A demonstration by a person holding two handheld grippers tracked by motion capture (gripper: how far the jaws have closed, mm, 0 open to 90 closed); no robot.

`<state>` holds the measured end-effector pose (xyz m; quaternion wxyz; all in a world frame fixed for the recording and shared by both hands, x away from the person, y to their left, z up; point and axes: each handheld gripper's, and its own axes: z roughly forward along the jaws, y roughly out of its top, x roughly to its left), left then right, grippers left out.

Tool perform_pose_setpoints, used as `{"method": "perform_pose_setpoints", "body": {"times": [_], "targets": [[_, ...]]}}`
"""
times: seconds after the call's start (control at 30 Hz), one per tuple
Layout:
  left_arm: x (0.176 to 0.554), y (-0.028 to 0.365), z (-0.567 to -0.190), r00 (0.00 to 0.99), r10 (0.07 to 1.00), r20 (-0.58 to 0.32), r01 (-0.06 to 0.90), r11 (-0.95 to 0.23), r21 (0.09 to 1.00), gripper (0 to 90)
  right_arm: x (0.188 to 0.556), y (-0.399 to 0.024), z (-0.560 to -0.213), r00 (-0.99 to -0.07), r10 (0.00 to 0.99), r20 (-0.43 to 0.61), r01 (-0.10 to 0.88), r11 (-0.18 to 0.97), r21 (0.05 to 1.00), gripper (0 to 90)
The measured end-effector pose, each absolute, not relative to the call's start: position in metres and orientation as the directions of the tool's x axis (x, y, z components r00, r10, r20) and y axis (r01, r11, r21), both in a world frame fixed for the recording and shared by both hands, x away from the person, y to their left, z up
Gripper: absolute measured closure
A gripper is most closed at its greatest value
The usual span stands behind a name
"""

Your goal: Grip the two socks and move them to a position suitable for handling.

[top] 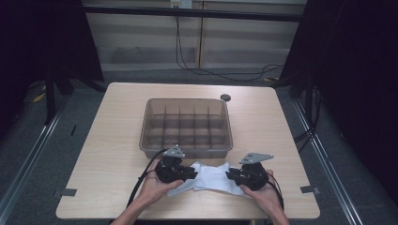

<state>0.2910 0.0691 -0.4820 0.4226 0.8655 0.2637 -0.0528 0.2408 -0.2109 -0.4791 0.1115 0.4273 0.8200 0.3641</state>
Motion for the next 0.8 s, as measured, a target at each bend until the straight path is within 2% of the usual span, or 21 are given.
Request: {"method": "perform_pose_setpoints", "body": {"times": [0.27,0.37,0.5,0.8], "targets": [[0.284,0.053,-0.493,0.882,0.408,-0.234,0.448,-0.577,0.683,77.0,0.244,-0.204,-0.494,-0.602,0.788,0.130,0.645,0.384,0.661,73.6],[0.285,0.061,-0.493,0.882,0.420,-0.213,0.442,-0.584,0.681,79.5,0.245,-0.199,-0.495,-0.606,0.780,0.159,0.647,0.366,0.669,72.6],[0.286,0.078,-0.495,0.866,0.445,-0.229,0.468,-0.558,0.685,81.8,0.246,-0.186,-0.496,-0.622,0.767,0.157,0.636,0.378,0.673,72.6],[0.282,0.112,-0.494,0.852,0.470,-0.230,0.486,-0.551,0.678,82.6,0.253,-0.152,-0.496,-0.664,0.731,0.157,0.615,0.415,0.671,70.9]]}}
